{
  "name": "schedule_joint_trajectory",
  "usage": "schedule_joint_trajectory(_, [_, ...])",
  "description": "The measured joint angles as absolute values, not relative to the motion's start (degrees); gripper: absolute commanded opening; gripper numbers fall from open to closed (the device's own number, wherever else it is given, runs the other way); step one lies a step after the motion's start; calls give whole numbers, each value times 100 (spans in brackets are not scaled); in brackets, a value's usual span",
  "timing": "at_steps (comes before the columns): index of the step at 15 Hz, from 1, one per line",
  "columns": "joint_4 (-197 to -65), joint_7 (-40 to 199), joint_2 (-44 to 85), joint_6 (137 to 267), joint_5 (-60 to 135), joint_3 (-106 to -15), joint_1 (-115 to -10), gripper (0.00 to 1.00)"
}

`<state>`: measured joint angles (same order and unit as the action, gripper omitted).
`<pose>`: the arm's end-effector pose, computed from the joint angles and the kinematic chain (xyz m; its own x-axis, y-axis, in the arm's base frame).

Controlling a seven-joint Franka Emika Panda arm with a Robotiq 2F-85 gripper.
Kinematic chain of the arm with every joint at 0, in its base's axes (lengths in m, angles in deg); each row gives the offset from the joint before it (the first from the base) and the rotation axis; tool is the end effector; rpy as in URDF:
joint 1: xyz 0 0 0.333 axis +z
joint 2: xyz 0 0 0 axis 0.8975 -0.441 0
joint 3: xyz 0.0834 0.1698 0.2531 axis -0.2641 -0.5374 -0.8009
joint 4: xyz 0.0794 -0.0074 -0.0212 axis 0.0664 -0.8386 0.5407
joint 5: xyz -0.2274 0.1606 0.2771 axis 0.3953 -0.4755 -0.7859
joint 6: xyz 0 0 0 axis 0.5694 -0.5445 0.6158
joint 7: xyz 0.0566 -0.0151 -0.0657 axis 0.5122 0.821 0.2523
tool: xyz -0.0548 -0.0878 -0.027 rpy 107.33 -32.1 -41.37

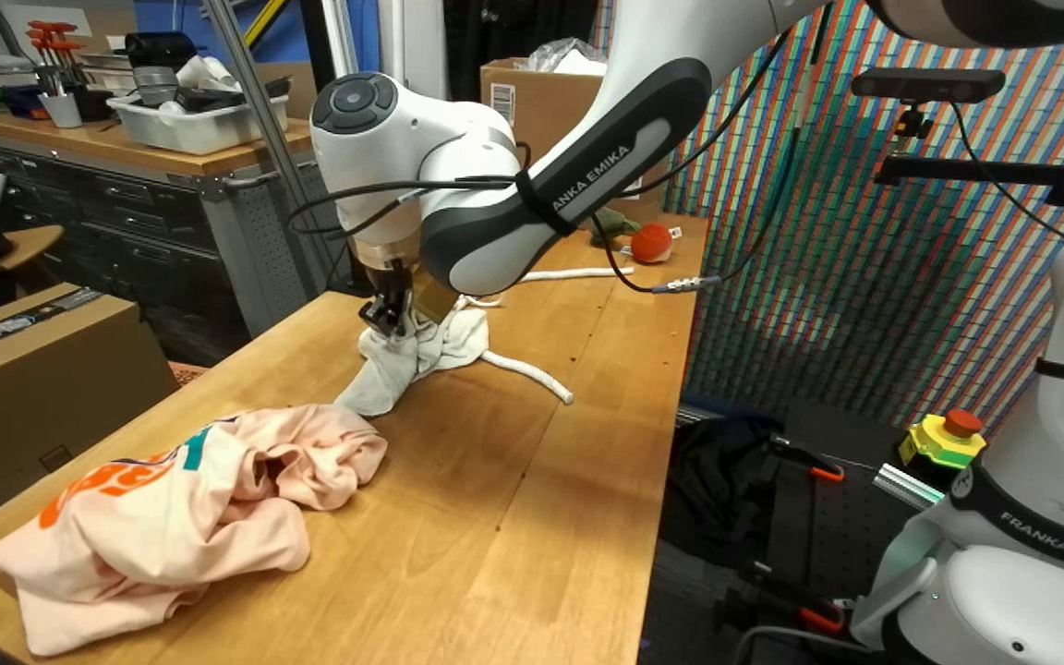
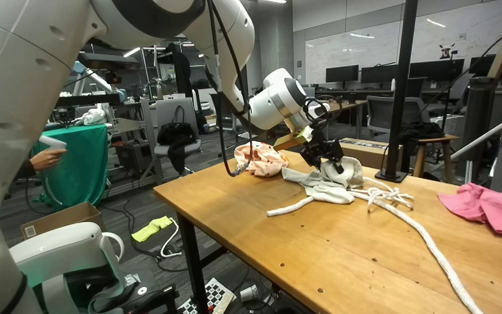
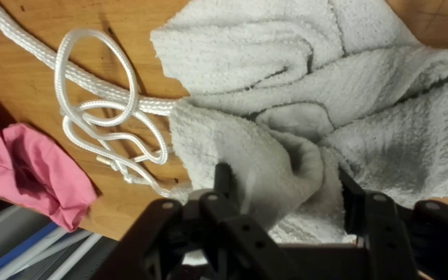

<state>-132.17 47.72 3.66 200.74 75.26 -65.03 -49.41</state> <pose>0.6814 0.1687 0.2975 0.9403 0.1663 0.2968 0.0230 -0.9014 0.4324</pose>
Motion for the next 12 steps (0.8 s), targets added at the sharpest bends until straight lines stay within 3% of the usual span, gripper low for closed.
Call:
schedule_joint_trajectory(3, [-13176,4914,363,19964,7460,-6503,-4935,16])
schedule_joint_trajectory(6, [-13126,5145,362,19790,7319,-6503,-4933,12])
schedule_joint_trajectory(12, [-13025,5637,510,19375,7287,-6503,-4897,17])
